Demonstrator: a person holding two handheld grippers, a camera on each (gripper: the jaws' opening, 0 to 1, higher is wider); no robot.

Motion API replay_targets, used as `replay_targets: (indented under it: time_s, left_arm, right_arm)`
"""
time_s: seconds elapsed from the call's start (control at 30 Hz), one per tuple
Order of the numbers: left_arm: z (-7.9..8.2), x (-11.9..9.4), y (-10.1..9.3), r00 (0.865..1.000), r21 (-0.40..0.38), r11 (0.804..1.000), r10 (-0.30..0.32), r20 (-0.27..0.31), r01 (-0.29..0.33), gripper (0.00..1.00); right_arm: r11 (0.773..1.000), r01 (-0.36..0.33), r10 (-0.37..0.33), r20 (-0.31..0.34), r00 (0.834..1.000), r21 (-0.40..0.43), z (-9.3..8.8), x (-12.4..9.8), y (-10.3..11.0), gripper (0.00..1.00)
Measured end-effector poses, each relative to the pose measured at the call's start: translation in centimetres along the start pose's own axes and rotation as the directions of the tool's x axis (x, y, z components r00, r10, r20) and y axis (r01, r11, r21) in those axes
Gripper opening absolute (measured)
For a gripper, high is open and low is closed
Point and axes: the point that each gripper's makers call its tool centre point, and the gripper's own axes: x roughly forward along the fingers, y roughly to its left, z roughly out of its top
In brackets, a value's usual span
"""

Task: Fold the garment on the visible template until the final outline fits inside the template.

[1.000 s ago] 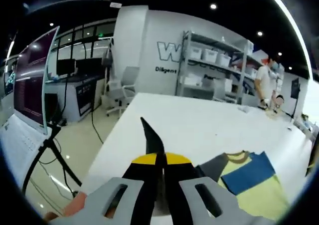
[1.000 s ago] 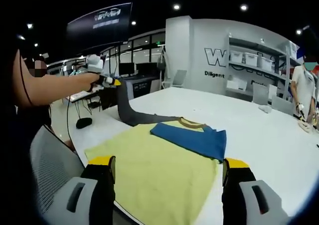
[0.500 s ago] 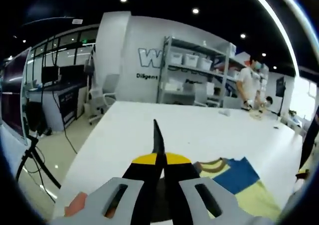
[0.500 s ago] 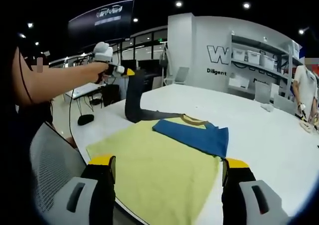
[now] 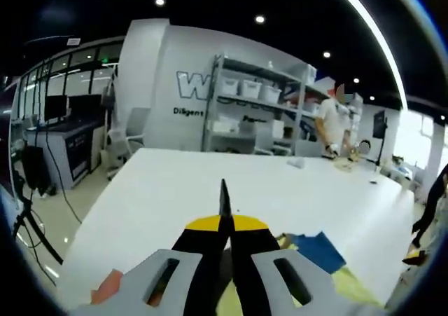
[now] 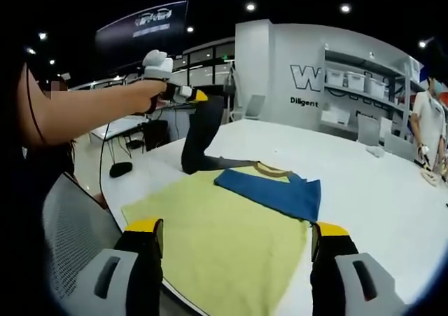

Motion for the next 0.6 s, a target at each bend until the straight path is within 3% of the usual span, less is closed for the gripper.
replay_targets:
  time_s: [0.37, 0.6]
  left_arm:
    - [-1.0, 1.9, -5.0, 0.996, 0.028, 0.996, -0.085, -0.026, 0.085, 0.00]
    - [-2.6, 2.9, -8.0, 0.990, 0.050, 0.989, -0.133, -0.056, 0.136, 0.00]
  right_arm:
    - [1.000, 0.000, 0.000, 0.002, 1.000, 0.001, 0.0, 0.0, 0.0, 0.87]
    - [1.000, 0.001, -0.001, 0.001, 1.000, 0.003, 0.0, -0.1, 0.0, 0.86]
